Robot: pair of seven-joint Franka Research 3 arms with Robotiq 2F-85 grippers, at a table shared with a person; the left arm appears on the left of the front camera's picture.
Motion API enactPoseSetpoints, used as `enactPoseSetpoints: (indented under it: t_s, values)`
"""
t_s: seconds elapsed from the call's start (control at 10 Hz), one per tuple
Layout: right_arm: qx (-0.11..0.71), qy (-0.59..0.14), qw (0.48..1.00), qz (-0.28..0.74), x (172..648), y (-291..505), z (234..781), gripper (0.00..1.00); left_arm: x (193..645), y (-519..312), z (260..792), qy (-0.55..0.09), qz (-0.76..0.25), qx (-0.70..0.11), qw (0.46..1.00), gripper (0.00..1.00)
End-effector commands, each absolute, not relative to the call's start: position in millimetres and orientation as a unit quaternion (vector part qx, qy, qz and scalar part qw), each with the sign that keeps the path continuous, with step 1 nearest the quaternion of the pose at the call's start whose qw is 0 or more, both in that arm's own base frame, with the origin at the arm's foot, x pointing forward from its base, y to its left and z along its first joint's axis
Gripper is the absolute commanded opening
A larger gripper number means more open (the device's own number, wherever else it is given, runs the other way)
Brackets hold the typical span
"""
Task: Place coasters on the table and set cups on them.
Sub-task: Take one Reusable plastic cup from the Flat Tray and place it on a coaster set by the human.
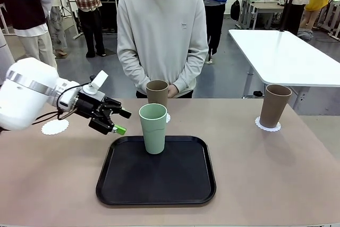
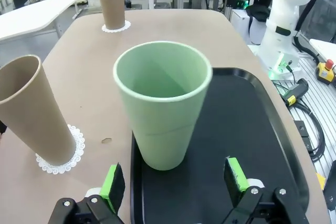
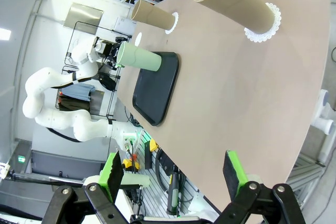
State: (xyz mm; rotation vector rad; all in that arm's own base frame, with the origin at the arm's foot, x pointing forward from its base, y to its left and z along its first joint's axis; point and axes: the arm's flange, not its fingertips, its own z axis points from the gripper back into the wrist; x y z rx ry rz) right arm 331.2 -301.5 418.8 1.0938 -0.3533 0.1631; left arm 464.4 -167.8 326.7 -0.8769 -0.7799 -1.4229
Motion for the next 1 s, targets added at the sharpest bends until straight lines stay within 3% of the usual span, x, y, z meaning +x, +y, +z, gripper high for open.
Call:
enactPoseSetpoints:
  t_s: [0.0, 0.9]
  values:
    - [0.517, -0.168, 0.836, 0.076, 330.9, -300.7, 418.6, 1.0, 488.5, -175.6, 317.7, -0.323, -0.604, -0.402, 0.608, 1.0]
    - [0.517, -0.168, 0.836, 0.076, 330.9, -300.7, 418.6, 1.0, 489.0, -194.7, 276.3, -0.334, -0.628, -0.445, 0.543, 1.0]
